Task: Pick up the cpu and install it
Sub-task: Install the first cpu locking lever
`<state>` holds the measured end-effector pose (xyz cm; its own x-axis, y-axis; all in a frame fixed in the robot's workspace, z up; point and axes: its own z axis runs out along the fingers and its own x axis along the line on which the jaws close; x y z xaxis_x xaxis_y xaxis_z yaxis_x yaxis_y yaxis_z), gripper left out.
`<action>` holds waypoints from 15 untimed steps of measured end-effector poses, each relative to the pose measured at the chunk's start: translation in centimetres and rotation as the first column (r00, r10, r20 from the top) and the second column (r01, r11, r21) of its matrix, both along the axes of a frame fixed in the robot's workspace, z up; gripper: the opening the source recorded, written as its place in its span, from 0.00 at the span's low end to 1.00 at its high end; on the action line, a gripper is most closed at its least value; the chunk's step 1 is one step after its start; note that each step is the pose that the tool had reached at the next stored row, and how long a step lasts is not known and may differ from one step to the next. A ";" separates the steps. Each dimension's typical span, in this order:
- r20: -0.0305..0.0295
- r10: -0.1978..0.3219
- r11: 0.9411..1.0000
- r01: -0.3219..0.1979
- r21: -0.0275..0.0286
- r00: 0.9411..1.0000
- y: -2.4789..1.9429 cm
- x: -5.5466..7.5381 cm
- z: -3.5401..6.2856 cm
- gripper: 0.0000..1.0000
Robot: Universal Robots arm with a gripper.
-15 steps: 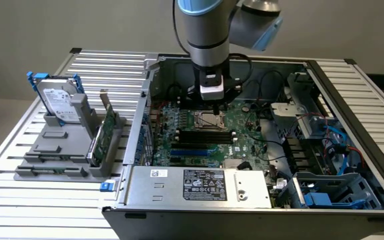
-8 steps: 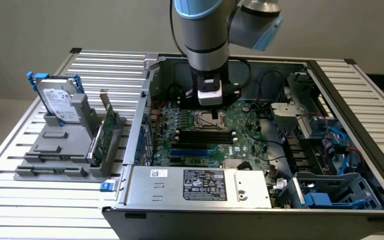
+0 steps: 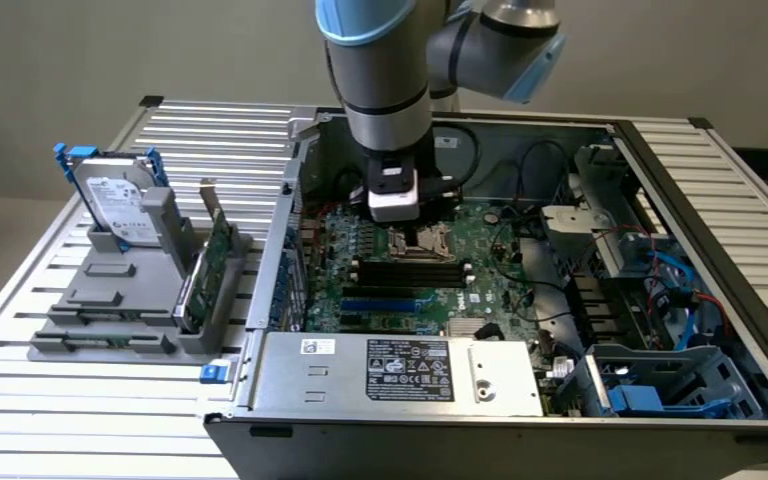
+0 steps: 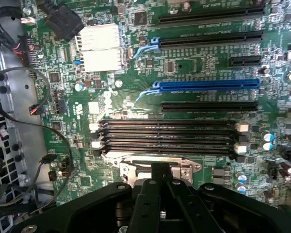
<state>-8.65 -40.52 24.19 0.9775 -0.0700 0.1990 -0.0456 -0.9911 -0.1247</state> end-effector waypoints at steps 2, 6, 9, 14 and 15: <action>-0.002 0.000 1.000 0.000 0.000 1.000 -0.10 -0.5 0.00 0.11; -0.004 0.000 1.000 0.000 0.000 1.000 -0.10 -0.7 0.00 0.11; -0.010 0.000 1.000 0.000 0.001 1.000 -0.11 -1.0 -0.01 0.11; -0.031 0.000 1.000 0.000 0.001 1.000 -0.10 -1.2 -0.06 0.11; -0.036 0.000 1.000 0.000 0.001 0.999 -0.10 -1.3 -0.08 0.11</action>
<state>-9.91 -40.62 24.11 0.9840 -0.0703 0.1636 -0.0502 -0.9910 -0.1240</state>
